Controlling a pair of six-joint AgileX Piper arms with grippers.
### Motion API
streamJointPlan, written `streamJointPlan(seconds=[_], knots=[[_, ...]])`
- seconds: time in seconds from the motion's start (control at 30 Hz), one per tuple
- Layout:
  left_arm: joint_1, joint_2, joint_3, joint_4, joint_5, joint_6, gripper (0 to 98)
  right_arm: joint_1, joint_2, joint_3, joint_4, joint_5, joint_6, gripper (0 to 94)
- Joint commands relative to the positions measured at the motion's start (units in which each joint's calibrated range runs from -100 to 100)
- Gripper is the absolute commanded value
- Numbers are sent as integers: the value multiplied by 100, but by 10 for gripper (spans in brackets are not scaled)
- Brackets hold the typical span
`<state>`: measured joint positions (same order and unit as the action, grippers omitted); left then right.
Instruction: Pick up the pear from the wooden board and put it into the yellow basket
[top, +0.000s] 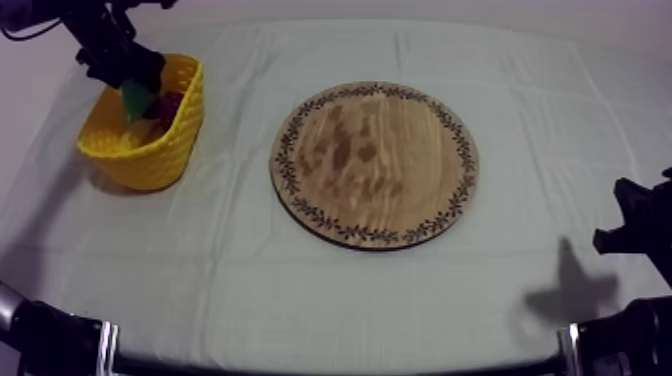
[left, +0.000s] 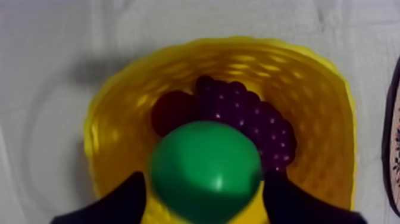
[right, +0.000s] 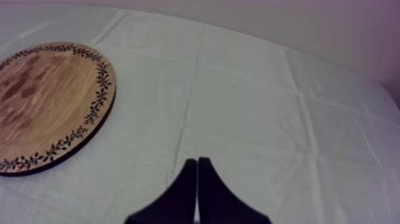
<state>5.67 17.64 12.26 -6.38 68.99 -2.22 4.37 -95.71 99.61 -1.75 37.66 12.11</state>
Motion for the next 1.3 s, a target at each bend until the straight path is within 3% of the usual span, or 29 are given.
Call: streamJointPlan(seconds=[0.0,0.13,0.23,0.63,0.97,1.27], knots=[[-10,-31,-46,2,55,18,887,0,-5,5,2,0,-1,3],[-28,-150,-127,-14,98,89,942,0,-5,5,2,0,1,3],[-50,-301,-145,-19,68,130,924,0,-5,5,2,0,-1,3],[-179,-1889,148,54,-600,51,531,0,-5,5,2,0,-2,3],[-116,-4165,1518,260,-1662,-128,75,0,-5,5,2,0,0,3],[-4,-6252,3154,207,-2330,105,3,0,-5,5,2,0,-2,3]])
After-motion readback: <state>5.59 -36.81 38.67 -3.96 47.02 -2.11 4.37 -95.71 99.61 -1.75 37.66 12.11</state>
